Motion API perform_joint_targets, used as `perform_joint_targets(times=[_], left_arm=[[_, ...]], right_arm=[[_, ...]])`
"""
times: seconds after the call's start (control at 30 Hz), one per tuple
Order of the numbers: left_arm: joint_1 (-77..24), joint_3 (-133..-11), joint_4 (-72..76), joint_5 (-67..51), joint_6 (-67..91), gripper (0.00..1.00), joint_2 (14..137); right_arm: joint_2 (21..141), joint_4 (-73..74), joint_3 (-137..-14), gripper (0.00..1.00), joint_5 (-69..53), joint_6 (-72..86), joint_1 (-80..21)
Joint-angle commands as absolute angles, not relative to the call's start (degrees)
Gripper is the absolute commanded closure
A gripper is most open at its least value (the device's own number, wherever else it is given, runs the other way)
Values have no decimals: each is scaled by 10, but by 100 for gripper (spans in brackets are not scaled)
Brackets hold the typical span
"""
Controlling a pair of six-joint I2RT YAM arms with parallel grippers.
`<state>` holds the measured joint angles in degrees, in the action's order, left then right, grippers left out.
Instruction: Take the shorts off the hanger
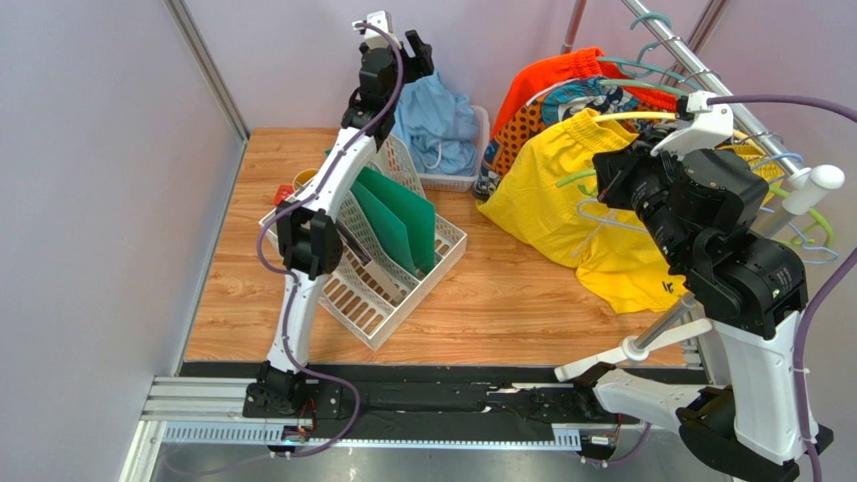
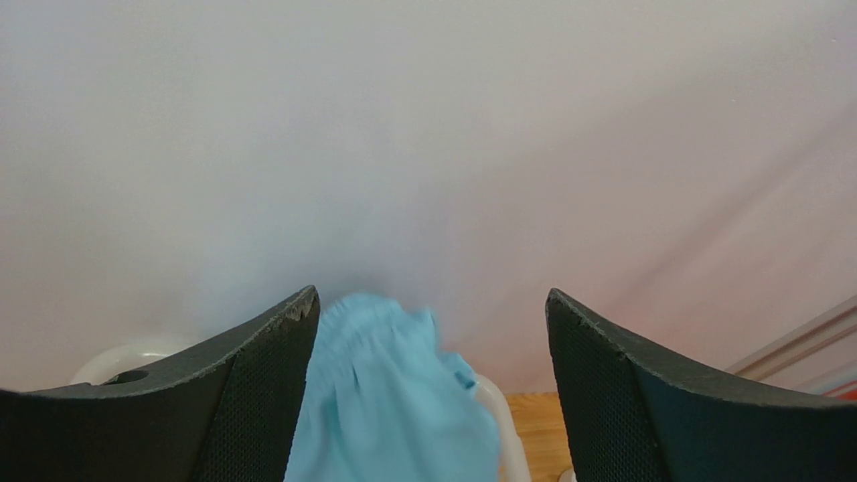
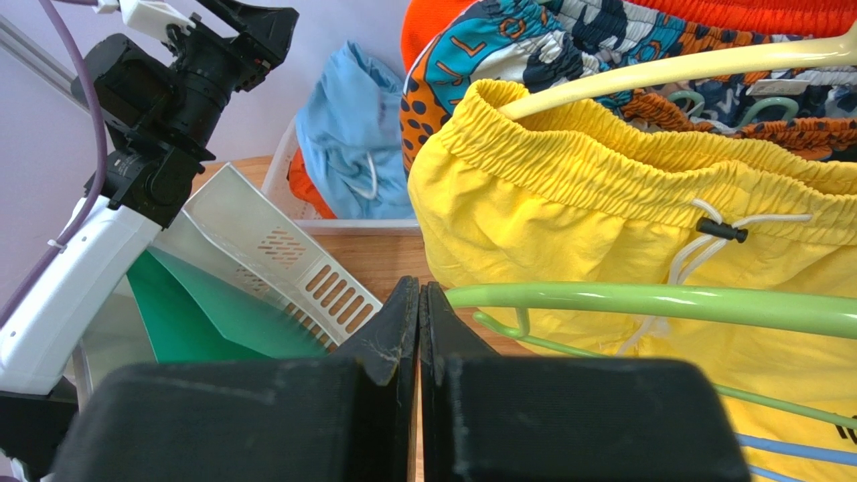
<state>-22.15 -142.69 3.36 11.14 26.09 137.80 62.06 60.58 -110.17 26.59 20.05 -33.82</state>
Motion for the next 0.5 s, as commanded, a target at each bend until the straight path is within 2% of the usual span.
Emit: perform_joint_targets(times=[0.0, 0.2, 0.33, 0.47], left_arm=[[-222, -1448, 26, 96, 177, 13, 1289], [-227, -1426, 3, 78, 142, 13, 1216], [-232, -1416, -72, 62, 125, 13, 1134], [-233, -1330, -138, 34, 146, 14, 1035]], right_arm=[[620, 575, -1098, 100, 247, 196, -334], [614, 577, -1079, 100, 213, 204, -332], [604, 575, -1060, 100, 187, 214, -333], [601, 568, -1038, 100, 148, 234, -332]])
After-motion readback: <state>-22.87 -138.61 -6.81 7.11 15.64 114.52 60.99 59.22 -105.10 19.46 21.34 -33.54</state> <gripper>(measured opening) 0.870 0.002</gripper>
